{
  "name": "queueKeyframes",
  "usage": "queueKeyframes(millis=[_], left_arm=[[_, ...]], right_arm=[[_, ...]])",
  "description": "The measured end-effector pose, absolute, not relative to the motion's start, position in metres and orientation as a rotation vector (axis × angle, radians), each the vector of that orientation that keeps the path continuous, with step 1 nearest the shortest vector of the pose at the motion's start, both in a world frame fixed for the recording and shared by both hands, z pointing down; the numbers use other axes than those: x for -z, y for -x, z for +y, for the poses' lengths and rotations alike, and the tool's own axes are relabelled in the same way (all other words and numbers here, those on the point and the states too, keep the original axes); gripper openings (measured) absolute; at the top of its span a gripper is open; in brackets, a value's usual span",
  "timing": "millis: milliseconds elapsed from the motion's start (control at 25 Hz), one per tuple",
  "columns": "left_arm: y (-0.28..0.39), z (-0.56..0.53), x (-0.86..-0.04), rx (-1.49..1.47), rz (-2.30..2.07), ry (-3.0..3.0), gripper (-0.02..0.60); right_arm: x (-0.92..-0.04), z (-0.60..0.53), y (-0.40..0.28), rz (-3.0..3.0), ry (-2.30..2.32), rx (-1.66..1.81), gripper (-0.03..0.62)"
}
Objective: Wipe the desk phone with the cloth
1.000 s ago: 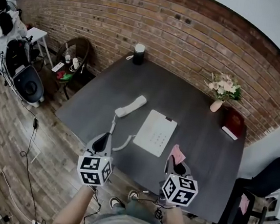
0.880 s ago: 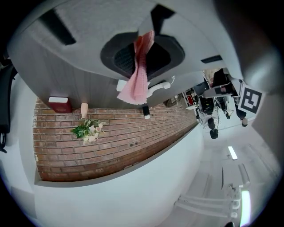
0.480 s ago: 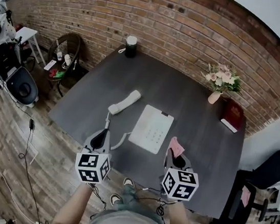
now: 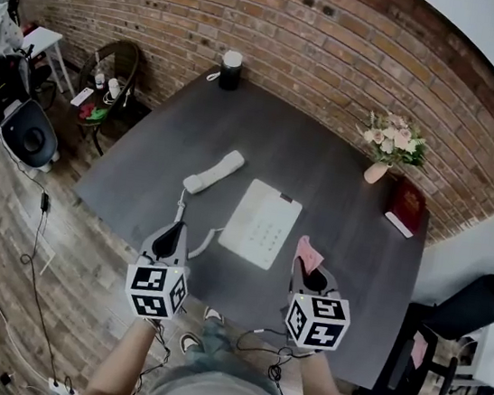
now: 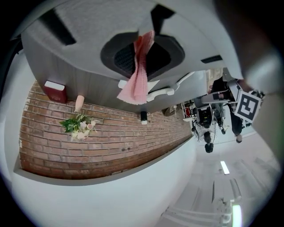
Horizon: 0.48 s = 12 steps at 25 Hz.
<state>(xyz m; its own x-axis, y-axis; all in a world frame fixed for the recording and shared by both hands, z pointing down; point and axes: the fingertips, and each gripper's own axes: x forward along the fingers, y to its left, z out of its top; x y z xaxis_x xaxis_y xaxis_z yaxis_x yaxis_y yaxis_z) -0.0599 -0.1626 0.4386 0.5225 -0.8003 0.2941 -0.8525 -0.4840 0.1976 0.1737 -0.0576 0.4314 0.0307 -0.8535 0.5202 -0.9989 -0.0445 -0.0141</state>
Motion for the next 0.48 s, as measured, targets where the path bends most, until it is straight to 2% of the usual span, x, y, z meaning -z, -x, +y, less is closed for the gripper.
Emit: queueKeyframes(millis=[480], left_arm=[[0.085, -0.174, -0.453, -0.222, -1.461, -2.369, 0.005]], right_arm=[[-0.423, -0.091, -0.183, -1.834, -1.822, -0.384, 0.021]])
